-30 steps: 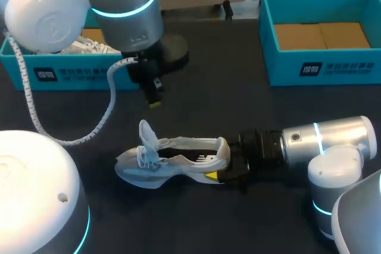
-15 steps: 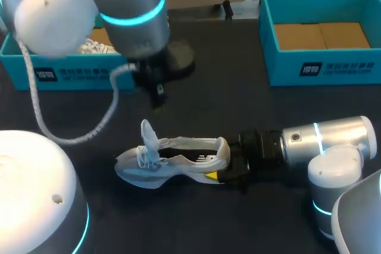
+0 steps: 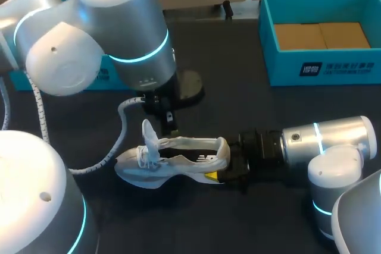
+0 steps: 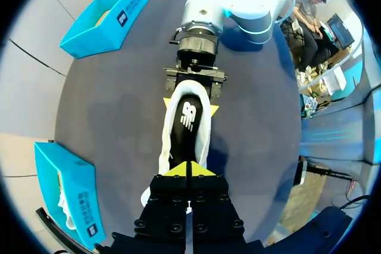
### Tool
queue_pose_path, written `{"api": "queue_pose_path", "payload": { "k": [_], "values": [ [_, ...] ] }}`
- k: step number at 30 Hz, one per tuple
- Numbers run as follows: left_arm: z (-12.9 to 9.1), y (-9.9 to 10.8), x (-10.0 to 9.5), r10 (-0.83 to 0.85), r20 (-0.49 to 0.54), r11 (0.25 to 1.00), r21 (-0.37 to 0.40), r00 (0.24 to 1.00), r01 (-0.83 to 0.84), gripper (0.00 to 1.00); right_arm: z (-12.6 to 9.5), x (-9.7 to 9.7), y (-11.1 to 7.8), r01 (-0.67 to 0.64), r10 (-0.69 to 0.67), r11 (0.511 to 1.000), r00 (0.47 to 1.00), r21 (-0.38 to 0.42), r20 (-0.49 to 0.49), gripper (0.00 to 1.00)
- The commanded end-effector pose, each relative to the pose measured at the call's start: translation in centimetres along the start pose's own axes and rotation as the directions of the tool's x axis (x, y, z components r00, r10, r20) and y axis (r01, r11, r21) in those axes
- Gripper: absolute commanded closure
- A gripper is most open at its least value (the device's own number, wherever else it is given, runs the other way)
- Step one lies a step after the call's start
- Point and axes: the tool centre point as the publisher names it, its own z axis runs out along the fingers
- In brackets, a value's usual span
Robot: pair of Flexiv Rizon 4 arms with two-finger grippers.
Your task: Take the shoe out of the shoebox, open the shoe tongue, remove and reinsert the insole, then place the shoe into the shoebox
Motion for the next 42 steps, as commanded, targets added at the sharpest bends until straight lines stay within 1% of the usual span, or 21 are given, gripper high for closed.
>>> {"api": "queue_pose_path", "payload": {
  "k": [1, 3, 4, 5, 6, 8, 9, 19, 21, 24, 26, 27, 28, 29, 42],
  "values": [
    [0.0, 0.2, 0.0, 0.001, 0.001, 1.000, 0.005, 1.000, -0.002, 1.00, 0.1, 0.1, 0.1, 0.000, 0.000, 1.000, 1.000, 0.004, 0.001, 1.00],
    [0.0, 0.2, 0.0, 0.001, 0.001, 1.000, 0.005, 1.000, -0.002, 1.00, 0.1, 0.1, 0.1, 0.000, 0.000, 1.000, 1.000, 0.004, 0.001, 1.00],
    [1.2, -0.6, 0.5, 0.033, -0.018, 0.999, 0.029, 0.999, -0.032, 1.00, 0.1, 0.1, 0.1, 0.000, 0.000, 1.000, 1.000, 0.004, 0.001, 1.00],
    [1.7, -1.1, 0.7, 0.031, -0.047, 0.999, 0.036, 0.998, -0.029, 1.00, 0.1, 0.1, 0.1, 0.000, 0.000, 1.000, 1.000, 0.004, 0.001, 1.00],
    [2.4, -1.6, 0.9, 0.040, -0.058, 0.999, 0.020, 0.998, -0.039, 1.00, 0.1, 0.1, 0.1, 0.000, 0.000, 1.000, 1.000, 0.004, 0.001, 1.00],
    [3.2, -2.2, 1.5, 0.095, -0.043, 0.995, 0.006, 0.994, -0.095, 1.00, 0.1, 0.1, 0.1, 0.000, 0.000, 1.000, 1.000, 0.004, 0.001, 1.00],
    [3.5, -2.6, 1.7, 0.099, -0.037, 0.995, -0.014, 0.994, -0.099, 1.00, 0.1, 0.1, 0.1, 0.000, 0.000, 1.000, 1.000, 0.004, 0.001, 1.00],
    [3.5, -2.6, 1.7, 0.099, -0.037, 0.995, -0.014, 0.994, -0.099, 1.00, 0.1, 0.1, 0.1, 0.000, 0.000, 1.000, 1.000, 0.004, 0.001, 1.00],
    [4.5, -3.1, 1.6, 0.127, -0.014, 0.992, -0.008, 0.992, -0.128, 1.00, 0.1, 0.1, 0.1, 0.000, 0.000, 1.000, 1.000, 0.004, 0.001, 1.00],
    [5.6, -3.6, 1.1, 0.159, -0.023, 0.986, -0.040, 0.987, -0.160, 1.00, 0.1, 0.1, 0.1, 0.000, 0.000, 1.000, 1.000, 0.004, 0.001, 1.00],
    [5.5, -3.6, 0.8, 0.165, -0.026, 0.985, -0.055, 0.986, -0.166, 1.00, 0.1, 0.1, 0.1, 0.000, 0.000, 1.000, 1.000, 0.004, 0.001, 1.00],
    [5.5, -3.6, 0.8, 0.165, -0.026, 0.985, -0.055, 0.986, -0.166, 0.84, 0.1, 0.1, 0.1, 0.000, 0.000, 1.000, 1.000, 0.004, 0.001, 1.00],
    [5.5, -3.6, 0.8, 0.165, -0.026, 0.985, -0.055, 0.986, -0.166, 0.82, 0.1, 0.1, 0.1, 0.000, 0.000, 1.000, 1.000, 0.004, 0.001, 1.00],
    [5.5, -3.6, 0.8, 0.165, -0.026, 0.985, -0.055, 0.986, -0.166, 1.00, 0.1, 0.1, 0.1, 0.000, 0.000, 1.000, 1.000, 0.004, 0.001, 1.00],
    [5.5, -3.6, 0.8, 0.165, -0.026, 0.985, -0.055, 0.986, -0.166, 1.00, 0.1, 0.1, 0.1, 0.000, 0.000, 1.000, 1.000, 0.004, 0.001, 1.00]
  ]
}}
